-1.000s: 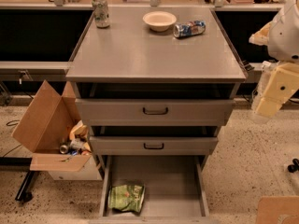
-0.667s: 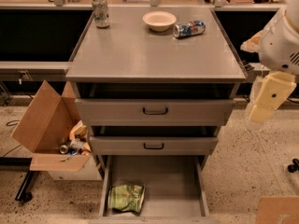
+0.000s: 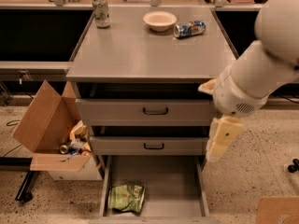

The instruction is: Pick green jalapeno chip bag from bottom drawer and place on counter

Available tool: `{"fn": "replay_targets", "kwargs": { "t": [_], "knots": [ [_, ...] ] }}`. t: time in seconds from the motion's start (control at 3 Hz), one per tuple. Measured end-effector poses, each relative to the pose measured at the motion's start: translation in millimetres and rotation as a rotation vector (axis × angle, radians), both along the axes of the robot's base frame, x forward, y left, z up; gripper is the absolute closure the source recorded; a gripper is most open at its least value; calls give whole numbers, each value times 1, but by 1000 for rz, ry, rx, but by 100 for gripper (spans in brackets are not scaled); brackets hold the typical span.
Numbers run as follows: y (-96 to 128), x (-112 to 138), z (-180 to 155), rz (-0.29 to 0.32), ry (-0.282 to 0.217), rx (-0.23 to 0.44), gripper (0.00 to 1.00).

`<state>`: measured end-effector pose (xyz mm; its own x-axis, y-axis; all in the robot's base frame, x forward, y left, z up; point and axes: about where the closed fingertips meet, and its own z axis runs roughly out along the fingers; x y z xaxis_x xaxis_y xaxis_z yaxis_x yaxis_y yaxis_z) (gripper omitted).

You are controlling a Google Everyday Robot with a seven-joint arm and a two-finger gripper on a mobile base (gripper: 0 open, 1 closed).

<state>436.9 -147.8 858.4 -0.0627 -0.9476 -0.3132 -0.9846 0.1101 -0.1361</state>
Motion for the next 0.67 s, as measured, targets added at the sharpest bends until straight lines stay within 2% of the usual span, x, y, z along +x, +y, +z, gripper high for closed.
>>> {"fn": "replay_targets", "kwargs": {
  "t": [0.33,0.67],
  "knots": [
    [44,-7,-50,51,51,48,0],
    [81,-14,-85,44,80,121,0]
  ]
}}
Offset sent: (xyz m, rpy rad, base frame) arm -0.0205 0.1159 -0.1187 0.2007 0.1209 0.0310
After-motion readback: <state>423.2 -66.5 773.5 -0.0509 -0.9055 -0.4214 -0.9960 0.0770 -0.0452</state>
